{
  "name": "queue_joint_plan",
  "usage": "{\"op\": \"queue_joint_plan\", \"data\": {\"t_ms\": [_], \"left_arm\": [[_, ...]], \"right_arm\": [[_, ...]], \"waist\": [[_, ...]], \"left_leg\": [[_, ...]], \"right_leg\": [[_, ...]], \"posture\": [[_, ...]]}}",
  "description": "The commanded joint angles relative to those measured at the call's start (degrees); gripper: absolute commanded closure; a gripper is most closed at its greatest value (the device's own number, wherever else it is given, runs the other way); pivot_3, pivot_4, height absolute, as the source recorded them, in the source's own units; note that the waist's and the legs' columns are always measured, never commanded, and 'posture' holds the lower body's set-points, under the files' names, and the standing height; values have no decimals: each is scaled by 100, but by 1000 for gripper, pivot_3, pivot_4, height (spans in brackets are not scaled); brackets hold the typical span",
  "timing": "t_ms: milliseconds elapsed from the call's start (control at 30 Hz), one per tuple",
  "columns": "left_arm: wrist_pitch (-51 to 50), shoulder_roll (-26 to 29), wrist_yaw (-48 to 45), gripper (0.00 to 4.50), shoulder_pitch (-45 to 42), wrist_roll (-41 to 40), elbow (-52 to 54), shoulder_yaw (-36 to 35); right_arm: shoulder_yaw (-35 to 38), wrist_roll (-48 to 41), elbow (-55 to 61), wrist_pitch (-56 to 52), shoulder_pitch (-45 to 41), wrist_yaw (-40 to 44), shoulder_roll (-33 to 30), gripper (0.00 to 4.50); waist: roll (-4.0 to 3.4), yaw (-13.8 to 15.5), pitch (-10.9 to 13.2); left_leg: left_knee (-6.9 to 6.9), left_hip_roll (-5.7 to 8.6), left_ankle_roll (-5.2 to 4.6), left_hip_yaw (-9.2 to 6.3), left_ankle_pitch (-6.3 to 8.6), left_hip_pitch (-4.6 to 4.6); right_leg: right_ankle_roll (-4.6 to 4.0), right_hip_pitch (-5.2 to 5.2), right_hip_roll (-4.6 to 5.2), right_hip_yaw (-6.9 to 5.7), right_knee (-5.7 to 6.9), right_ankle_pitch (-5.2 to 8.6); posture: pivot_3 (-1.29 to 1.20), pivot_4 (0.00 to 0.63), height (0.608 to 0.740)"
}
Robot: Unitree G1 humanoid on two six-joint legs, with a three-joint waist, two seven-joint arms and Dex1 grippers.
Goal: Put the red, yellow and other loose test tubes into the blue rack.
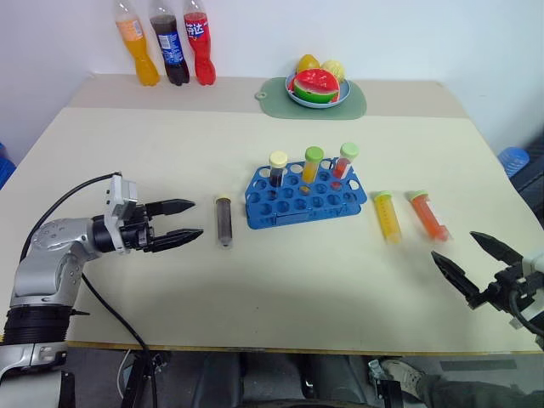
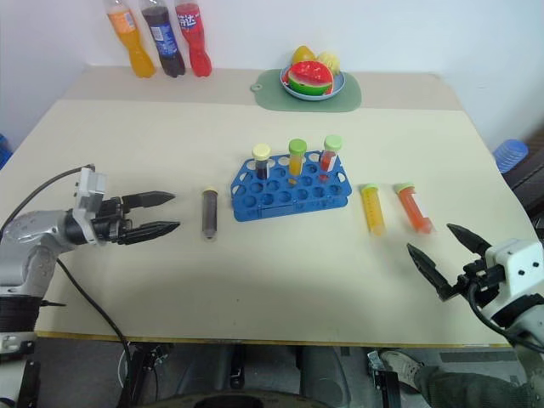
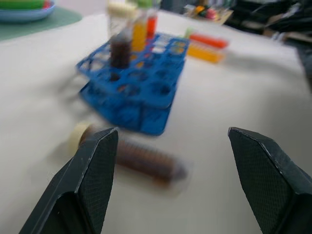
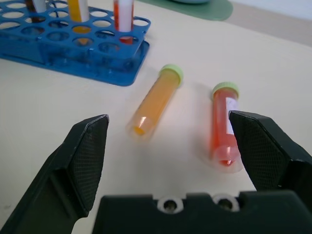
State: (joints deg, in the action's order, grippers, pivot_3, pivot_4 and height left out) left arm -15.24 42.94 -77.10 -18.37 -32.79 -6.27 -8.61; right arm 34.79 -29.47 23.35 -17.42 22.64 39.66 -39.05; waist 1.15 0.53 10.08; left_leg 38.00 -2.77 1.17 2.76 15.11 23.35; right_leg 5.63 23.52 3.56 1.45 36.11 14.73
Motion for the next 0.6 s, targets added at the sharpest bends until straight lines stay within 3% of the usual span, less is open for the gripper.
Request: {"op": "queue_joint_plan", "data": {"t_ms": [33, 200, 367, 600], "left_arm": [[-96, -57, -99, 811, -323, -23, 423, 258], [-166, -122, -151, 811, -453, 1, 526, 475], [-348, -101, -168, 811, -312, -126, 773, 495], [-577, 30, -45, 811, 277, -322, 1362, 256]], "right_arm": [[-70, -30, -252, -717, -816, -153, -693, 127], [-919, -54, -1001, -2509, -2434, -315, -1768, 127], [-2678, 156, -2695, -4477, -4976, 126, -2434, 127], [-4576, 1325, -5394, -4195, -7275, 1195, -2030, 127]], "waist": [[0, -18, 0], [-4, -112, 0], [-25, -173, 15], [-38, -161, 27]], "left_leg": [[0, 1, 0, 1, 0, 0], [-3, 0, -1, -4, -1, 1], [-9, -3, -13, -16, 5, 15], [-4, -1, -18, 27, 8, 32]], "right_leg": [[0, 0, 1, 1, 0, 0], [-2, 4, -8, 2, 3, -1], [3, 15, -20, -3, 4, -2], [2, 58, -14, 33, 9, -5]], "posture": [[0, 150, 740], [0, 150, 740], [0, 150, 740], [0, 150, 740]]}}
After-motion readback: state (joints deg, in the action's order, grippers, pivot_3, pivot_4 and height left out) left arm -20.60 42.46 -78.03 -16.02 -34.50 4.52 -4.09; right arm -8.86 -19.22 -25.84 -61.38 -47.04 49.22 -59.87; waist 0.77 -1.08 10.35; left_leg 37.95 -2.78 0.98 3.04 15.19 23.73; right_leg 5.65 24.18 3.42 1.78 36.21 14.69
